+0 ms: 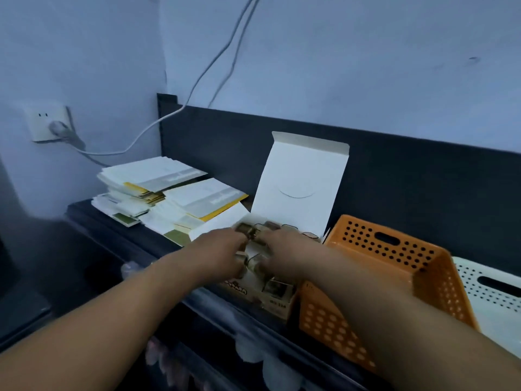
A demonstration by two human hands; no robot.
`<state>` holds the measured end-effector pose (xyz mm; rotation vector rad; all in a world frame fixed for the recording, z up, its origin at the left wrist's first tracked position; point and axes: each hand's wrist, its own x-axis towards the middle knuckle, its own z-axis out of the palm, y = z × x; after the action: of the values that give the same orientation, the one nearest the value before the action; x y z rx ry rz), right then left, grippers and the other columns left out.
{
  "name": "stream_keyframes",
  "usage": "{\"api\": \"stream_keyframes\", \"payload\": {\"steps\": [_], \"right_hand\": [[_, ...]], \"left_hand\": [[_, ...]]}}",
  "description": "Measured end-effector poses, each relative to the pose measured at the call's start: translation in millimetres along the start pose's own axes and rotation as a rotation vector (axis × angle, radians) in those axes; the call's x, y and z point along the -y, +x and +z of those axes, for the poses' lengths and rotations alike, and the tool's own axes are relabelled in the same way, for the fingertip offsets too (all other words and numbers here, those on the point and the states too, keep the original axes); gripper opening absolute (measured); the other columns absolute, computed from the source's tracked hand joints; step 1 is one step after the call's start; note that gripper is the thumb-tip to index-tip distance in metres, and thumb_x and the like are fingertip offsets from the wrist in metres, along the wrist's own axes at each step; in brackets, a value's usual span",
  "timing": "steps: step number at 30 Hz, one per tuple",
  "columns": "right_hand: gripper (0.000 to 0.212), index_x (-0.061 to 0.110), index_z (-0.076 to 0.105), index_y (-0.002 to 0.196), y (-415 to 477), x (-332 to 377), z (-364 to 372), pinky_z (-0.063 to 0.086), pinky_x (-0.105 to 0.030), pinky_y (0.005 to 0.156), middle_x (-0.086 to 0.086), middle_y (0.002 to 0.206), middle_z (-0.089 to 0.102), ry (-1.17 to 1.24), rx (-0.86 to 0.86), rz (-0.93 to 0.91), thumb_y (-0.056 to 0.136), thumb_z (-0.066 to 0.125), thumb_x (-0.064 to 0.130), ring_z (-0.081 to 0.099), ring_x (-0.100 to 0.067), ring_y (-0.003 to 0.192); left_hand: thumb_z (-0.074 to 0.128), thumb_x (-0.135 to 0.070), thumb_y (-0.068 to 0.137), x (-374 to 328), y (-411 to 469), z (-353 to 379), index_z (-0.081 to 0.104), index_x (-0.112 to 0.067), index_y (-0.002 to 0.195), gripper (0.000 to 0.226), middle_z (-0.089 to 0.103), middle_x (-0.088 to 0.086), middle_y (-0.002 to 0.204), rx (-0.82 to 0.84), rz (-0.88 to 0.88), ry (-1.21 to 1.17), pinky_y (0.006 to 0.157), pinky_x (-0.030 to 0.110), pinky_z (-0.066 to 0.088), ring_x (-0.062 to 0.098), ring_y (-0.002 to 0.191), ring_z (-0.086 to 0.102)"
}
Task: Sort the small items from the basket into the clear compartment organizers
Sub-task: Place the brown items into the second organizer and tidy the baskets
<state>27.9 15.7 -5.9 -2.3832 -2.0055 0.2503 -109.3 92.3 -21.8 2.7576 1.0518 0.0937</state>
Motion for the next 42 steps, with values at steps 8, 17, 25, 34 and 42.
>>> {"api": "stream_keyframes", "payload": {"steps": [8,17,25,34,42], "right_hand": [[0.056,0.019,0.045,0.136,28.8,16.2,24.1,0.048,-0.041,0.096,-0.006,0.133,0.054,-0.038,0.076,0.222,0.085,0.066,0.031,0.054,-0.026,0.117],[0.044,0.019,0.048,0.124,13.8,19.4,15.4,0.051,-0.033,0.083,-0.005,0.113,0.062,0.143,-0.196,0.358,0.084,0.064,0.020,0.059,-0.025,0.103],[0.036,0.026,0.050,0.118,-65.5,3.9,-6.3,0.052,-0.037,0.086,0.006,0.103,0.060,0.495,-0.516,0.468,0.086,0.064,0.026,0.058,-0.013,0.094],[0.016,0.021,0.059,0.100,-219.4,-35.5,10.9,0.048,-0.031,0.071,0.001,0.090,0.064,0.741,-0.779,0.542,0.093,0.057,0.035,0.059,-0.013,0.080],[0.020,0.016,0.063,0.099,-411.8,-75.7,41.9,0.040,-0.014,0.044,-0.005,0.085,0.060,0.938,-0.967,0.713,0.100,0.044,0.021,0.054,-0.013,0.063]], "left_hand": [[0.065,-0.027,0.082,21.5,36.1,12.9,0.048,-0.024,0.070,0.021,0.055,0.002,0.089,0.105,0.211,0.043,0.060,0.027,0.036,0.019,0.076,0.051],[0.057,-0.025,0.088,32.3,48.6,10.8,0.061,-0.027,0.099,0.012,0.063,-0.001,0.102,0.004,0.338,-0.112,0.078,0.032,0.048,0.020,0.093,0.058],[0.057,-0.016,0.091,-11.5,25.8,-17.7,0.060,-0.027,0.100,0.014,0.063,0.002,0.080,0.092,0.327,-0.958,0.061,0.029,0.046,0.015,0.064,0.058],[0.046,-0.014,0.098,-143.0,-39.4,3.4,0.062,-0.016,0.105,0.017,0.065,0.011,0.077,0.554,0.282,-1.311,0.052,0.026,0.045,0.020,0.064,0.058],[0.043,-0.007,0.097,-312.3,-136.6,52.9,0.062,-0.019,0.105,0.024,0.058,0.005,0.074,0.716,0.396,-1.379,0.045,0.021,0.031,0.014,0.054,0.047]]}}
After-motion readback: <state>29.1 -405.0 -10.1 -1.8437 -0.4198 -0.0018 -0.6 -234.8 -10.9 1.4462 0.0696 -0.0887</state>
